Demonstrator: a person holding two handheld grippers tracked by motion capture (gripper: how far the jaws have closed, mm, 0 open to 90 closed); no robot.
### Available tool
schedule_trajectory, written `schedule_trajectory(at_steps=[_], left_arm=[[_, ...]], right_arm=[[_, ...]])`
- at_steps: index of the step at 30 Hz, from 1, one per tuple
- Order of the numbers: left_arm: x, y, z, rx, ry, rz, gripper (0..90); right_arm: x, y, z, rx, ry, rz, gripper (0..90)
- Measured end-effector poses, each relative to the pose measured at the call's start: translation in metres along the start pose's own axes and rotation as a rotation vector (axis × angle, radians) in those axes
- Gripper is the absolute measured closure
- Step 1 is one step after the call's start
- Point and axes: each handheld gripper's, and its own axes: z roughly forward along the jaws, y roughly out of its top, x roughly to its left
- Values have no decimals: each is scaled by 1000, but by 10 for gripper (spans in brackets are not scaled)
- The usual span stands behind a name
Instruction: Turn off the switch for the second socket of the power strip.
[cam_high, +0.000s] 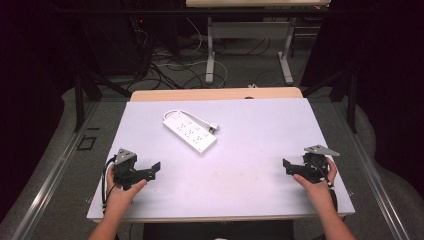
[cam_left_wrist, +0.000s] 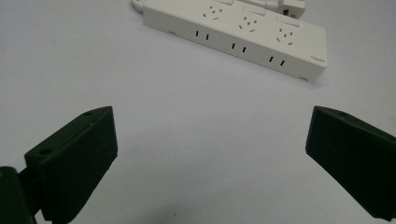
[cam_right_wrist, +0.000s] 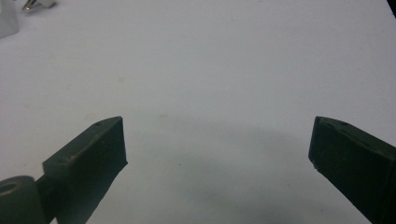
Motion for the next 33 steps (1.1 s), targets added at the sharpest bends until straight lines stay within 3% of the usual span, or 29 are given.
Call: schedule_trajectory(at_steps=[8,19,33], left_arm=[[-1,-1,0,-3,3,8,31],[-8,-1,1,3,-10,27,51],[-19,0,1,9,-34,37,161]], right_arm=[[15,2,-4,-35,27,-16,36],[25,0,-2,-20,72,-34,36],[37,0,-5,-41,103,-76,73]])
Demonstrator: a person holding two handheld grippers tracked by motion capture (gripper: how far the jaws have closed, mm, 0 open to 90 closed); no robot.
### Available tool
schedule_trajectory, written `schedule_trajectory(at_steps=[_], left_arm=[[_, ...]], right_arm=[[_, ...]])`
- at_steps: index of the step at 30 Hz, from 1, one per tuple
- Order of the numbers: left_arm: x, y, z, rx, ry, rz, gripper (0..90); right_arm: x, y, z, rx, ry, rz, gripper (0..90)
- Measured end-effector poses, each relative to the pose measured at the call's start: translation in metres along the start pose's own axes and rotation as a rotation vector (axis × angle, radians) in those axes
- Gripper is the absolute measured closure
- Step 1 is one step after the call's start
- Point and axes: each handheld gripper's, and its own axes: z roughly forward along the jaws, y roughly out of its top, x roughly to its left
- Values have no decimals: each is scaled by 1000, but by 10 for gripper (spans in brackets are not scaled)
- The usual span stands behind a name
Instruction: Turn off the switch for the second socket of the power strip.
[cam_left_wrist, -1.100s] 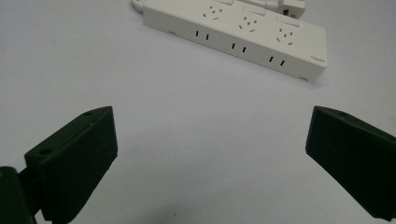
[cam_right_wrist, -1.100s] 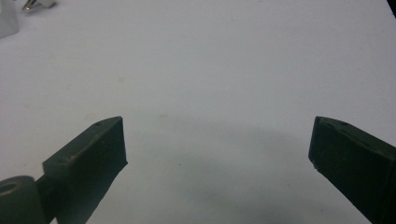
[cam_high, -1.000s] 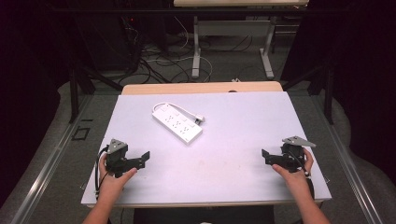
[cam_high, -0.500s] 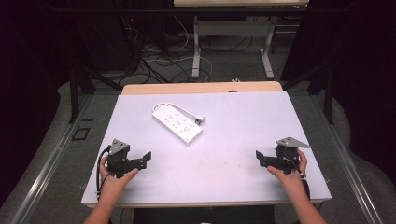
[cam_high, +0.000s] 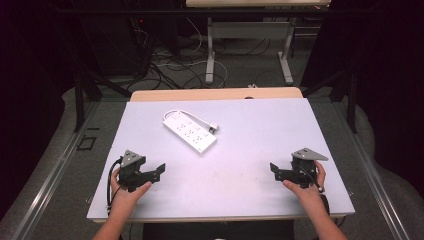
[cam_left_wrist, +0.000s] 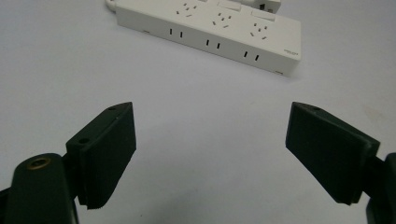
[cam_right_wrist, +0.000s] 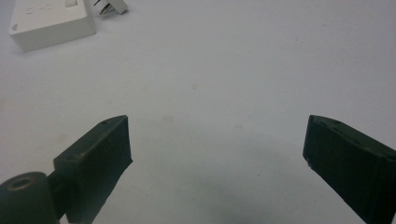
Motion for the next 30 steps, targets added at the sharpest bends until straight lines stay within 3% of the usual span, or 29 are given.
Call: schedule_trajectory(at_steps=[13,30], left_arm=[[-13,7,7,20,-16,20,197],[-14,30,18,57,1,53,280]], right_arm=[[2,-1,1,-4,9,-4,79],[0,-3,0,12,5,17,101]])
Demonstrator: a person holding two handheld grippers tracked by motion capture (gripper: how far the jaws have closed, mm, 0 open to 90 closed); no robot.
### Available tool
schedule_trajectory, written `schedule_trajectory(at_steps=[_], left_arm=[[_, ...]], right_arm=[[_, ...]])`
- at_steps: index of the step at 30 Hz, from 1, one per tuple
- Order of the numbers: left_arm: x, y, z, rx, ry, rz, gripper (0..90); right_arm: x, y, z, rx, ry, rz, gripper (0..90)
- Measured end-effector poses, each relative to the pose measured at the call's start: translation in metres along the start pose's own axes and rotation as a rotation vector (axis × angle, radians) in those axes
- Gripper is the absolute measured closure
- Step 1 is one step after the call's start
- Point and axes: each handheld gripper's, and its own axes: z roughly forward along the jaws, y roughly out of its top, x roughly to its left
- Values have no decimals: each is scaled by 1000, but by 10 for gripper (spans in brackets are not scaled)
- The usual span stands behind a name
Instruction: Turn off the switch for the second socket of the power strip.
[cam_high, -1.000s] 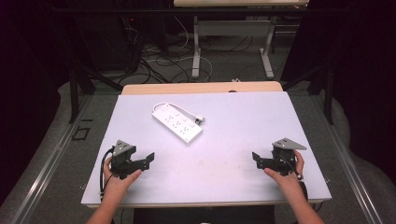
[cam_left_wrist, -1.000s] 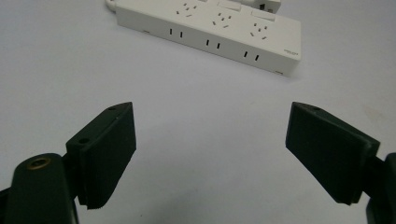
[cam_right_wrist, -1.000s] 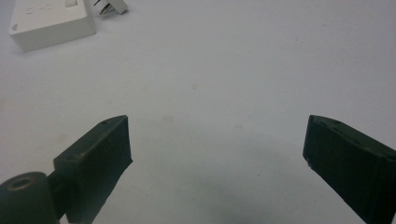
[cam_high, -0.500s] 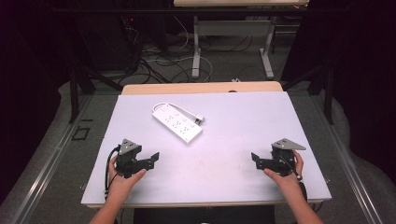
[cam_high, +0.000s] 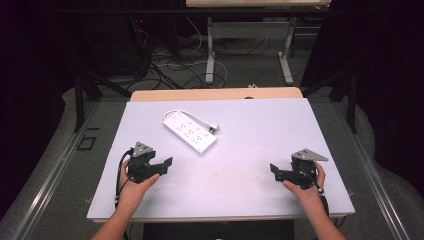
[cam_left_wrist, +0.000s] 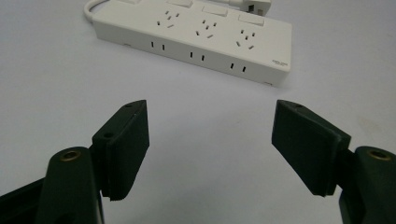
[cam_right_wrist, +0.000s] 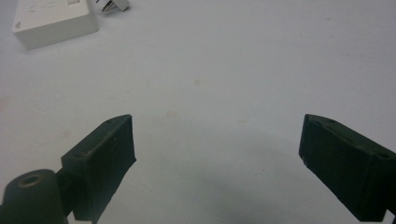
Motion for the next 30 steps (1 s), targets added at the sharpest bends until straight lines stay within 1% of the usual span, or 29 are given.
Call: schedule_trajectory(at_steps=[1,2,4,5,6,11,13,14,15,16,17,18,19,20,22,24,26,27,28,30], left_arm=[[1,2,1,-4,3,13,282],[1,2,1,-4,3,13,286],[1,5,2,-7,4,32,291],[1,7,3,-8,3,32,291],[2,10,4,-10,6,46,291],[4,16,6,-10,2,54,288],[5,19,7,-6,6,59,287],[5,20,6,2,7,67,287],[6,22,7,2,10,72,287],[6,24,7,0,12,68,287],[7,26,6,6,14,77,287],[7,29,7,7,13,68,286],[7,29,7,7,13,68,286],[8,31,7,2,9,70,287],[9,36,6,9,5,78,287],[9,42,6,-2,0,77,287],[9,45,6,-1,0,80,289],[9,47,5,0,-9,84,289],[9,49,6,-5,-10,81,290],[8,53,6,-5,-15,74,292]], right_arm=[[0,0,0,-3,2,-1,102],[0,0,0,-2,1,0,103],[-1,-1,1,-2,2,1,105],[-1,-1,1,-2,2,-3,105],[-1,-1,1,-1,2,1,105],[-2,-1,1,-1,2,1,107],[-2,-1,1,3,-5,6,112],[-1,-1,1,-2,-8,12,112],[-2,-1,1,-3,-8,6,112],[-2,-1,1,1,-3,6,112],[-2,-1,1,1,-3,6,112],[-3,-1,1,1,-3,2,113],[-3,-1,1,1,-3,2,113],[-3,-1,1,2,-3,7,113],[-2,-2,1,4,-2,12,113],[-2,-1,1,1,-4,7,113],[-2,-2,2,-3,-10,6,114],[-2,-2,2,-3,-10,6,114],[-2,-2,1,2,-3,5,115],[-2,-2,1,4,-3,12,116]])
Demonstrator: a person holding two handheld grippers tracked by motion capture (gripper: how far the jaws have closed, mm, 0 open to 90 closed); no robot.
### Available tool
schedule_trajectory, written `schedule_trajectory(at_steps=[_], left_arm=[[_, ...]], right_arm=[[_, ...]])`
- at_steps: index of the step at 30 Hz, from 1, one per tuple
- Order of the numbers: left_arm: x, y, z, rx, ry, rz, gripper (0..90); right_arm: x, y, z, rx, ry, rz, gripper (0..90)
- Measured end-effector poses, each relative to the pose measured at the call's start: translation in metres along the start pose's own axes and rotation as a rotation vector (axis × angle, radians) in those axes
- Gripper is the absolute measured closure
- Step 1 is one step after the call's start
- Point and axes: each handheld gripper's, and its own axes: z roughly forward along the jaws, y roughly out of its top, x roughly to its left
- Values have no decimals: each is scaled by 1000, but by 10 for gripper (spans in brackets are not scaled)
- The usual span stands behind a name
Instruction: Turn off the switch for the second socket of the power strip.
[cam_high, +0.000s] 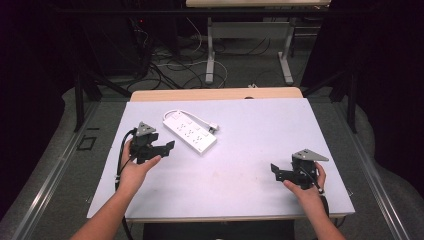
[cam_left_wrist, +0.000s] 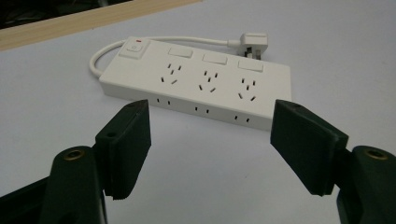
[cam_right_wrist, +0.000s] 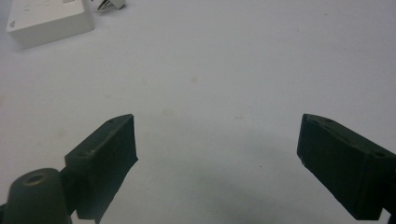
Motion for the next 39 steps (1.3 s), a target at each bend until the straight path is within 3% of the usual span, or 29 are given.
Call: schedule_trajectory(at_steps=[14,25,39], left_arm=[[1,29,4,30,-1,3,288],[-1,46,12,32,-18,-23,298],[1,67,20,3,-43,-96,298]], right_arm=[[-1,0,0,4,-4,-5,116],[-1,-1,0,7,-8,-8,116],[-2,-1,1,6,-9,-6,118]])
